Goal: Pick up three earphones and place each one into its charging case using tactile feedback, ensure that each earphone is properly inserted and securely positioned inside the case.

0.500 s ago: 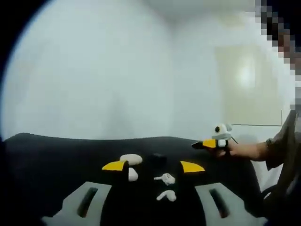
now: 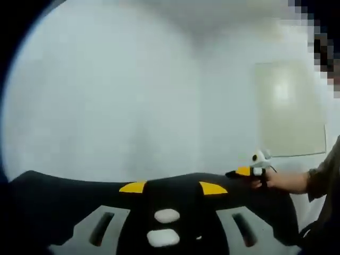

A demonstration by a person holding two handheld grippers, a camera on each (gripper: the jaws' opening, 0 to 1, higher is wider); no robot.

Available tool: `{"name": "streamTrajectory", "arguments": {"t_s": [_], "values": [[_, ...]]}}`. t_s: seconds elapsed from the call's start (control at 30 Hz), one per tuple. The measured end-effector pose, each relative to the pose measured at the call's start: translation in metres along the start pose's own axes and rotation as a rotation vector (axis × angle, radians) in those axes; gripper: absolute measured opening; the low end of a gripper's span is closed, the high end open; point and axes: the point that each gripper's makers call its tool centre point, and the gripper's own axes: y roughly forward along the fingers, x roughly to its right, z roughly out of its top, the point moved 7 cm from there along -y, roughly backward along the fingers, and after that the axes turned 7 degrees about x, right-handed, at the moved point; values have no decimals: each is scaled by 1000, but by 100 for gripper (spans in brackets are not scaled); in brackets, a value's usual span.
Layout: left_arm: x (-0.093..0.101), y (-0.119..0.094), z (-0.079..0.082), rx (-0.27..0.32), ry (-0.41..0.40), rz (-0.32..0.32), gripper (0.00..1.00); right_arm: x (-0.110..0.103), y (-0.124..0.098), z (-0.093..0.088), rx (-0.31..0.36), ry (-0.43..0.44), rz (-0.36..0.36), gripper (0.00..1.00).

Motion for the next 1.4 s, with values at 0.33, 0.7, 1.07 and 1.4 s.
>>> {"name": "streamTrajectory", "arguments": {"t_s": [0.33, 0.7, 1.07, 1.4], "values": [[-31, 0, -79, -241, -166, 140, 41, 23, 2, -50, -80, 51, -101, 29], [-10, 11, -95, -386, -80, 161, 49, -8, 1, -25, 27, -9, 57, 30], [-7, 18, -113, -487, 49, 183, 50, -8, -1, -12, 86, 6, 53, 30], [-9, 22, -116, -482, 99, 194, 49, -2, 1, -11, 84, 4, 37, 30]]}}
